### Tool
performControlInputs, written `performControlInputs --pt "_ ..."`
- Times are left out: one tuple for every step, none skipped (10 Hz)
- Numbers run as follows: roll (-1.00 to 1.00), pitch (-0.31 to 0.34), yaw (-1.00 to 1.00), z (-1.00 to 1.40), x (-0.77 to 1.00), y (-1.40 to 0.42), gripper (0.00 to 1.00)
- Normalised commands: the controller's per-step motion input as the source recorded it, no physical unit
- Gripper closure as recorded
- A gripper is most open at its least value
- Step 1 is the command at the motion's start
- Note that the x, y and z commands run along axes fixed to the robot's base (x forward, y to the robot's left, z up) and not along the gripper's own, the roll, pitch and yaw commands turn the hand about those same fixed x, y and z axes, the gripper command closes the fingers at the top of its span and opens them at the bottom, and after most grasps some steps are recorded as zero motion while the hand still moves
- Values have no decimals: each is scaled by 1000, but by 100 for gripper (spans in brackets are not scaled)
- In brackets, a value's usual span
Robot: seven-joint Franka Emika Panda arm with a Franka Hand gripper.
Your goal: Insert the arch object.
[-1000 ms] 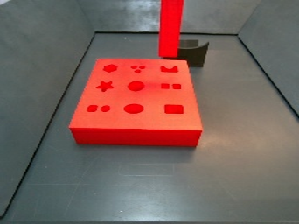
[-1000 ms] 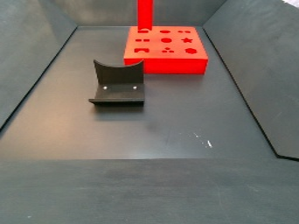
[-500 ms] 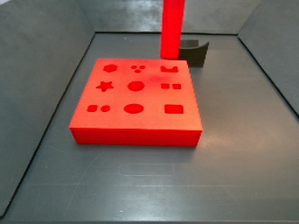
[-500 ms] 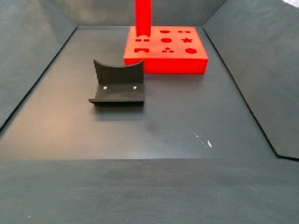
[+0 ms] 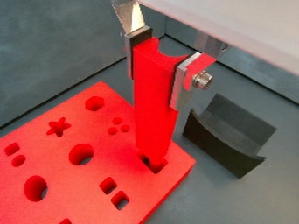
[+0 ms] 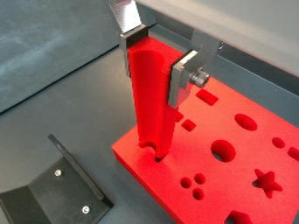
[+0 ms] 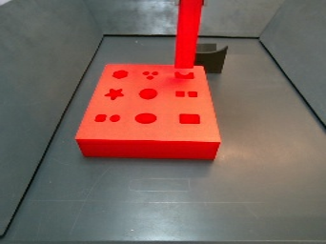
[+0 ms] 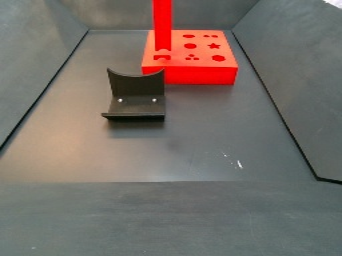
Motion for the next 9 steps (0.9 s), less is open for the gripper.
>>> performControlInputs --pt "137 0 -63 -206 229 -100 100" --pt "150 0 -83 -197 206 -54 100" --pt "161 0 -40 -183 109 -34 100" --pt "160 0 -29 -191 83 -17 100" --pt "171 0 0 -180 0 0 100" --pt "140 0 0 -191 -46 0 100" --pt "113 0 0 -163 -43 0 100" --pt "76 0 0 -123 0 -80 100" --pt "70 0 0 -137 89 -117 100"
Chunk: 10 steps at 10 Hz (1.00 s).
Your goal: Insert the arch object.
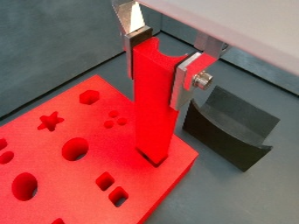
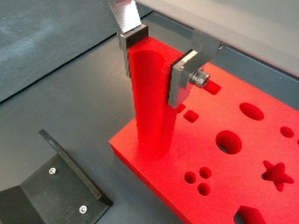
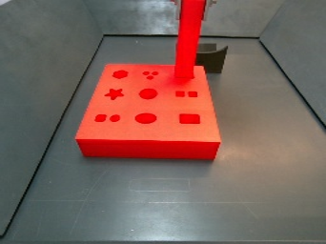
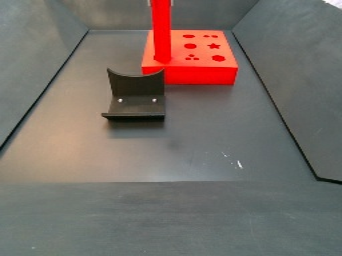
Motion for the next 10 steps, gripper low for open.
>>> performControlInputs --pt "59 0 0 -103 97 -100 100" --pt "70 0 0 -97 43 -91 100" --pt "87 0 0 -123 0 -46 100" --pt "80 0 0 -106 0 -57 100" --pt "74 0 0 -94 29 -80 100" --pt "46 0 0 -129 0 -23 100" --pt "41 -3 0 -171 0 0 100" --pt "10 -4 -103 -197 123 0 100" --pt "0 -21 -160 -217 180 0 100" --pt "0 -29 -154 -211 154 0 100"
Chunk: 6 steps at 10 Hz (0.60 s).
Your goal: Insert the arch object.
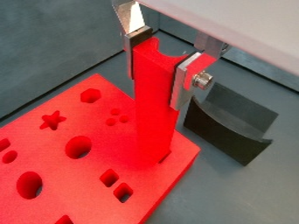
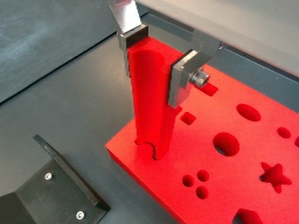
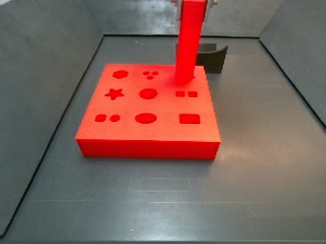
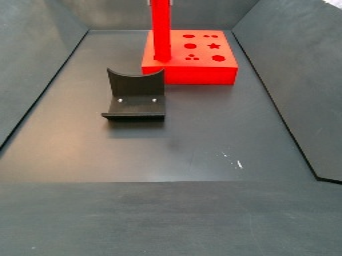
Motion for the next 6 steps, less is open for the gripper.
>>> performControlInputs --pt "0 -19 -120 -174 74 0 100" --pt "0 -7 -114 -146 31 0 100" --pt "0 -6 -77 -134 0 0 100" --pt "-1 0 0 -17 0 0 100" --pt "0 0 0 -34 0 0 100" --pt "109 -43 0 -589 3 0 100"
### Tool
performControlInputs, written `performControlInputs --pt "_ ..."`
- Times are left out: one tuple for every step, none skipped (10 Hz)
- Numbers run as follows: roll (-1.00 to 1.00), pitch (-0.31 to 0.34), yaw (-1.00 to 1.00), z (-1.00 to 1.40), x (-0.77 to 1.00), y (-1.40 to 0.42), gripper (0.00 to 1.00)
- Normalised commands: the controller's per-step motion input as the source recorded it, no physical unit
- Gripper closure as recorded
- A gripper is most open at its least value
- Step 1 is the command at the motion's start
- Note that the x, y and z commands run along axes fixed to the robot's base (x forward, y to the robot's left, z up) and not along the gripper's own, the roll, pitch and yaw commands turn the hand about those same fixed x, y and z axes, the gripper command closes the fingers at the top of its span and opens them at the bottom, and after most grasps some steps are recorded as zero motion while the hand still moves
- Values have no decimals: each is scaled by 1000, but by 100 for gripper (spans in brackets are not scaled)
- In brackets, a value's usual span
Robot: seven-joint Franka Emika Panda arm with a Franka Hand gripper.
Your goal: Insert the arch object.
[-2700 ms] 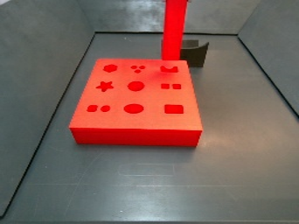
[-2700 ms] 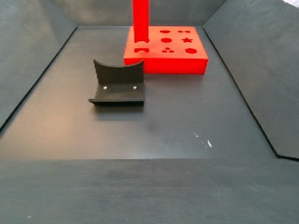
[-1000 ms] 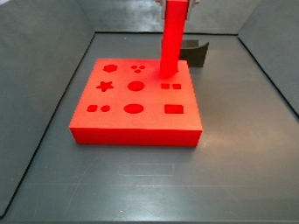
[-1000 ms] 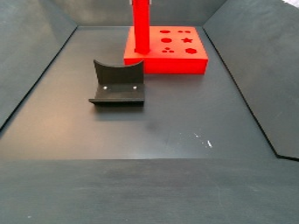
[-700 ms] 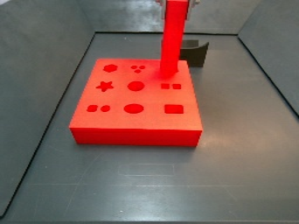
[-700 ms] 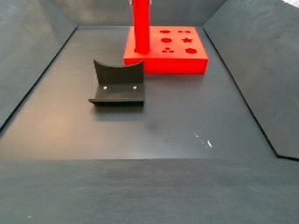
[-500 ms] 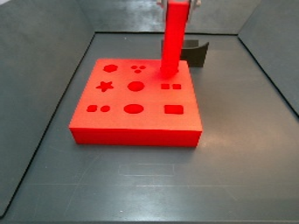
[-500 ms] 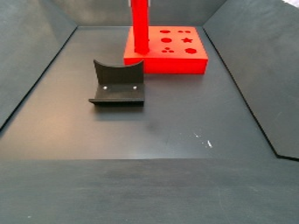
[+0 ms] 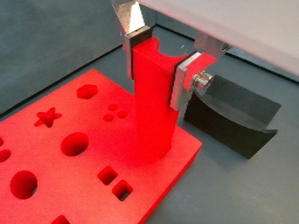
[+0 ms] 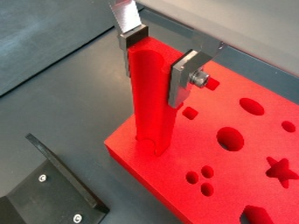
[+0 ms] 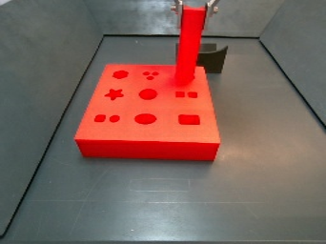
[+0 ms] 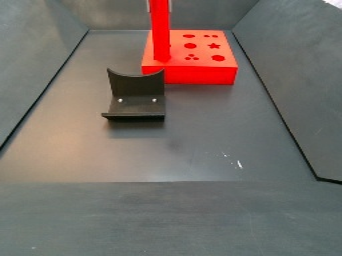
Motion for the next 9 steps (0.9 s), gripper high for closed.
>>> performControlInputs --pt "127 -130 0 -877 0 0 100" --pt "111 -136 0 -903 0 0 100" --pt "119 -137 0 -897 0 0 100" --pt "120 -140 0 -889 0 0 100" --pt "86 -153 0 -900 0 0 100" --pt "39 -153 0 -920 0 0 100" --pt "36 -121 0 -680 0 0 100" --pt "-10 0 0 0 0 0 100" --pt "0 0 0 0 0 0 100"
